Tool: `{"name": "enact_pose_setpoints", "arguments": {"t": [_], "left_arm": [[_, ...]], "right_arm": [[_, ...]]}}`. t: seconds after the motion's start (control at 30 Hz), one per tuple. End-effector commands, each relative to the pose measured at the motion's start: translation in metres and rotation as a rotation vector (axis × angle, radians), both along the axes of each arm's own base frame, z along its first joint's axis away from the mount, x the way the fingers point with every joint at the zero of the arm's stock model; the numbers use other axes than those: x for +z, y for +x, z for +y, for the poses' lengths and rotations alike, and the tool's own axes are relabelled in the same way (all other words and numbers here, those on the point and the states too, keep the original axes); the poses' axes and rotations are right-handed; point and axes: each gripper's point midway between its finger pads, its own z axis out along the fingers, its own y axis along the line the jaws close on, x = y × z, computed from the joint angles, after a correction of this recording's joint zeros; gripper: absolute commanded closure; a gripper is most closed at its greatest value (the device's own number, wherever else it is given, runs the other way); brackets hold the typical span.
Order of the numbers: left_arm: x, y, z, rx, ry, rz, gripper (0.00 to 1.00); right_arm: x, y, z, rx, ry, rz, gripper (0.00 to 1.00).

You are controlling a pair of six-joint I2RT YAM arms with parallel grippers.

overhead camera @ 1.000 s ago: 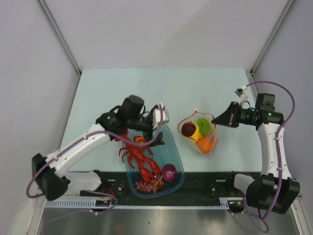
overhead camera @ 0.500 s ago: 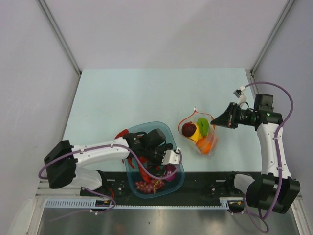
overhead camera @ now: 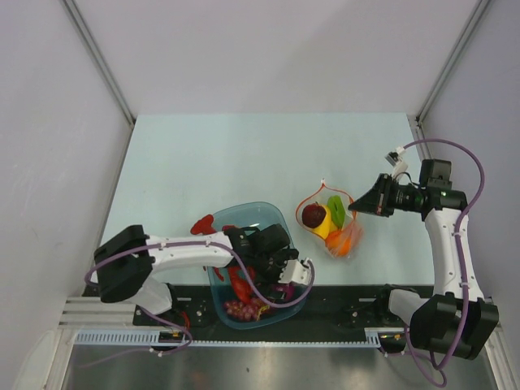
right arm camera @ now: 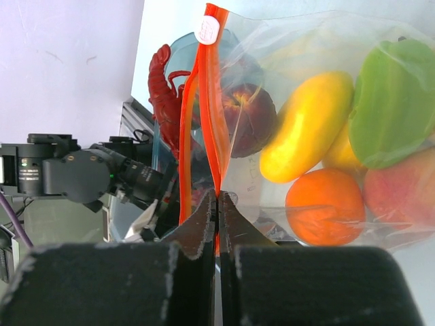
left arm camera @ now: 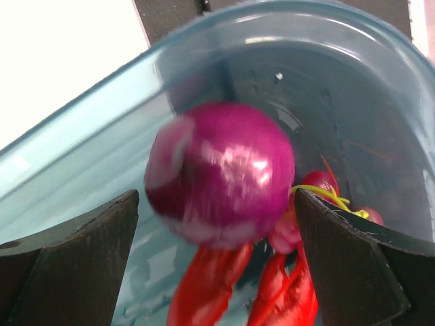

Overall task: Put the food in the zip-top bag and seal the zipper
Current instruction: Pick up the fake fruit from the bin, then place the fake fruit in the zipper food storage bag.

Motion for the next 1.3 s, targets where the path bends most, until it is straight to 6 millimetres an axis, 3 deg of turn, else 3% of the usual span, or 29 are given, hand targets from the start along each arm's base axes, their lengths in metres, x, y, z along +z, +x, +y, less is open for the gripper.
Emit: {"name": "enact_pose_setpoints", "arguments": {"t": [0.0, 0.17, 0.27, 0.3, 0.43, 0.47, 0.6, 0.73, 0.77, 0.83, 0.9, 0.93, 0.97, 1.0, 1.03, 1.1, 1.13, 1.17, 1.27], "left_arm": [[0.008, 0.001, -0.026, -0.01, -0.053, 0.016, 0.0], [0.004, 0.004, -0.029, 0.006, -0.05, 0.016, 0.01], [0.001, 0.005, -0.024, 0.012, -0.028, 0.017, 0.12], [0.002, 0.004, -0.022, 0.008, -0.024, 0.014, 0.2], [0.028, 0.01, -0.011, 0.029, -0.058, 0.019, 0.4], [0.045, 0.012, -0.013, 0.032, -0.098, 0.008, 0.42], [0.082, 0.019, -0.008, 0.052, -0.166, -0.034, 0.44], [0.125, 0.04, -0.011, 0.117, -0.259, -0.088, 0.42], [0.145, 0.047, -0.017, 0.128, -0.305, -0.104, 0.41], [0.167, 0.06, -0.026, 0.162, -0.353, -0.133, 0.41], [0.209, 0.078, -0.045, 0.199, -0.459, -0.201, 0.38], [0.214, 0.085, -0.055, 0.225, -0.471, -0.202, 0.38], [0.236, 0.093, -0.064, 0.238, -0.52, -0.224, 0.38], [0.243, 0.102, -0.072, 0.26, -0.536, -0.244, 0.38], [0.234, 0.11, -0.083, 0.267, -0.512, -0.24, 0.38], [0.245, 0.122, -0.098, 0.281, -0.53, -0.262, 0.38], [0.229, 0.133, -0.108, 0.292, -0.492, -0.269, 0.38], [0.238, 0.138, -0.114, 0.29, -0.508, -0.283, 0.38], [0.215, 0.148, -0.131, 0.285, -0.451, -0.264, 0.39]], "right_arm": [[0.001, -0.004, 0.002, 0.015, -0.016, -0.037, 1.0], [0.003, -0.005, 0.002, 0.016, -0.019, -0.041, 1.0], [0.004, -0.005, 0.002, 0.016, -0.019, -0.041, 1.0], [0.005, -0.004, 0.002, 0.015, -0.021, -0.044, 1.0], [0.006, -0.004, 0.002, 0.016, -0.022, -0.047, 1.0], [0.006, -0.004, 0.002, 0.016, -0.02, -0.043, 1.0], [0.003, -0.004, 0.002, 0.029, -0.027, -0.053, 1.0], [0.001, -0.005, 0.002, 0.036, -0.023, -0.05, 1.0], [0.0, -0.005, 0.003, 0.04, -0.021, -0.05, 1.0], [0.0, -0.004, 0.003, 0.041, -0.02, -0.05, 1.0], [0.001, -0.003, 0.003, 0.044, -0.015, -0.053, 1.0], [0.001, -0.003, 0.003, 0.046, -0.012, -0.052, 1.0], [0.003, -0.003, 0.003, 0.046, -0.011, -0.054, 1.0], [0.004, -0.002, 0.003, 0.045, -0.011, -0.057, 1.0], [0.004, -0.001, 0.003, 0.044, -0.011, -0.059, 1.0], [0.008, -0.001, 0.004, 0.047, -0.006, -0.07, 1.0], [0.009, -0.002, 0.004, 0.047, -0.007, -0.075, 1.0], [0.012, -0.001, 0.004, 0.046, -0.007, -0.083, 1.0], [0.017, -0.002, 0.004, 0.042, 0.002, -0.089, 1.0]]}}
